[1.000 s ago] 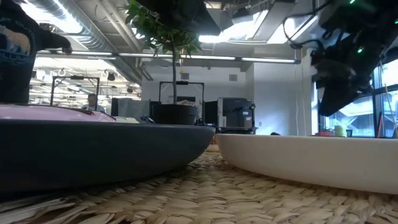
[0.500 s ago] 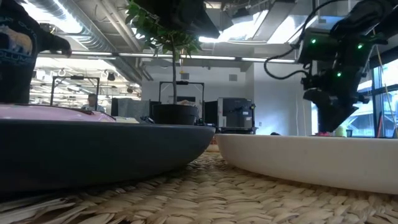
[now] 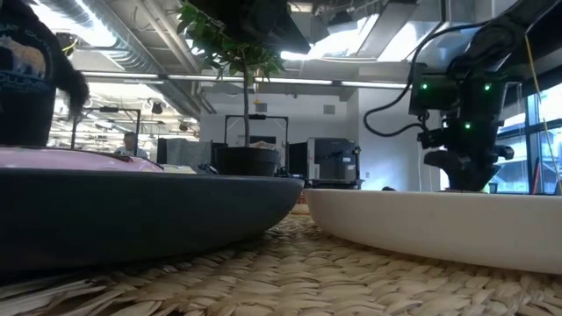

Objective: Pick & Place donuts
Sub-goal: Put the small blue donut on the white plate

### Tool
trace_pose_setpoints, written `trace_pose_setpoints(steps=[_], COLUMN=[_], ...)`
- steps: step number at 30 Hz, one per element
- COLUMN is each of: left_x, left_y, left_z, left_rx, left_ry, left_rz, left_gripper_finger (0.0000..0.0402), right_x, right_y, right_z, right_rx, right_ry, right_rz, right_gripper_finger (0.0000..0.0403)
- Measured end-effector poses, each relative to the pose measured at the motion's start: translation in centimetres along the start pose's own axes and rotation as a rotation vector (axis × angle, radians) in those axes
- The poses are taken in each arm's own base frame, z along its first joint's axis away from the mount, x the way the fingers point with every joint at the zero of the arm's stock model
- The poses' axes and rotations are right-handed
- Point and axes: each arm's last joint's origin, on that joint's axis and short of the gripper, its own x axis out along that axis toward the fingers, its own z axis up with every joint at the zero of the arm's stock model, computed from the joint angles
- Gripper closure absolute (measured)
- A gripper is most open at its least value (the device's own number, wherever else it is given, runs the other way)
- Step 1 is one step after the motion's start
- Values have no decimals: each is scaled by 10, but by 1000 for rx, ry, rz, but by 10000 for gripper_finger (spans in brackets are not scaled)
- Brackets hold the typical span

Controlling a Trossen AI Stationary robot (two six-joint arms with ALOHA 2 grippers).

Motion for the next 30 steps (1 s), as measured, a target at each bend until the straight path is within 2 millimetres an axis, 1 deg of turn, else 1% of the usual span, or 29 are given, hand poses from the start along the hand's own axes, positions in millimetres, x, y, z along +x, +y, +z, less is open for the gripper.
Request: trace_pose_setpoints(steps=[3,5,12,16,19,24,27,30], left_x=[0,0,0,0,0,0,0,0], left_y=[0,0,0,0,0,0,1,1], left_z=[0,0,-3,-4,-4,-4,-4,-4], left_rx=[0,0,31,45,44,45,45,45], left_ry=[0,0,20,30,30,30,30,31], left_rz=[0,0,5,19,19,19,24,49], left_gripper_finger=[272,272,272,272,272,272,272,272], right_x=[3,3,3,-1,-10,-38,-57,-78], right_y=[0,0,0,-2,1,22,42,65], right_z=[1,1,1,1,2,1,-5,-16], right_rx=[-12,-17,-108,-141,-203,-320,-402,-471], right_ry=[6,8,4,-11,-33,-133,-164,-216], right_rz=[-3,-2,-9,-4,14,118,237,348], right_gripper_finger=[274,285,357,388,394,383,385,391])
